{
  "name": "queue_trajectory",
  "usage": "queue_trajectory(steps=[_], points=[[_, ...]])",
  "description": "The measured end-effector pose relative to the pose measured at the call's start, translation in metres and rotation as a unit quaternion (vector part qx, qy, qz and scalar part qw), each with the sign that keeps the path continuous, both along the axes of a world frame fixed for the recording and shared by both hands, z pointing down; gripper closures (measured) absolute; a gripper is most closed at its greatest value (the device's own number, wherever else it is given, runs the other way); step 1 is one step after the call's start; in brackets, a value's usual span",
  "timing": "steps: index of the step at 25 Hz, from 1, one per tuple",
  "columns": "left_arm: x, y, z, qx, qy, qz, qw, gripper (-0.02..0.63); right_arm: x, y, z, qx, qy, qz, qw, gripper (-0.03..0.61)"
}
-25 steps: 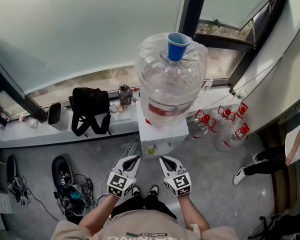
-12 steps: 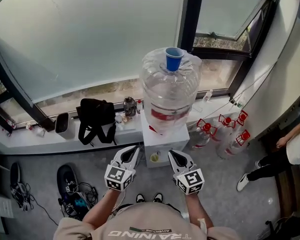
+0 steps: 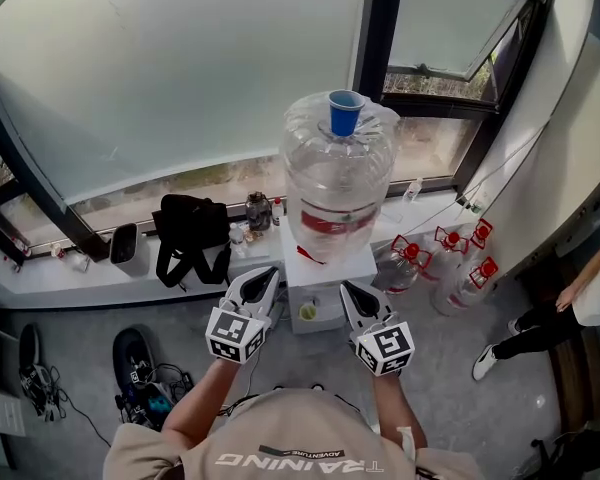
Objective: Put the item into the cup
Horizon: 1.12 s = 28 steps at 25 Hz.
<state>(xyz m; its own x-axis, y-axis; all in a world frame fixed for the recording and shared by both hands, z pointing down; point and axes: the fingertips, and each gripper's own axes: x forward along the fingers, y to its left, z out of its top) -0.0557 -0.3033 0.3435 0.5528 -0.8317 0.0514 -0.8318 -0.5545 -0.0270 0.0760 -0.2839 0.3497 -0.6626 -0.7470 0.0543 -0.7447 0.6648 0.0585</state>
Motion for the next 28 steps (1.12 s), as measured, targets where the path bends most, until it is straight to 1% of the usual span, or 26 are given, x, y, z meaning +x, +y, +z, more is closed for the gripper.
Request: queue_trajectory(steps=[3, 9, 15, 20, 28], points=[[0.003, -0.001, -0.004, 0.004, -0.001, 0.007, 1.0, 0.606, 0.0, 0.0, -0.004, 0.006, 0.003, 0.001, 1.0, 0.568], [0.005, 0.001, 0.002, -0.005, 0.001, 0.011, 0.9999, 0.606, -0.003, 0.002, -0.004, 0.008, 0.012, 0.0, 1.0, 0.567], [0.003, 0.008, 0.006, -0.016, -0.001, 0.015, 0.9998, 0.606, -0.005, 0.0, -0.004, 0.006, 0.002, 0.003, 1.0, 0.568], [-0.001, 0.006, 0.012, -0.025, 0.003, 0.01, 0.9996, 0.606, -0.006, 0.0, -0.009, 0.012, 0.01, -0.002, 1.0, 0.567], [0.0, 0.003, 0.011, -0.023, 0.003, 0.005, 0.9997, 0.606, -0.004, -0.006, 0.001, 0.0, 0.012, -0.001, 1.0, 0.568]])
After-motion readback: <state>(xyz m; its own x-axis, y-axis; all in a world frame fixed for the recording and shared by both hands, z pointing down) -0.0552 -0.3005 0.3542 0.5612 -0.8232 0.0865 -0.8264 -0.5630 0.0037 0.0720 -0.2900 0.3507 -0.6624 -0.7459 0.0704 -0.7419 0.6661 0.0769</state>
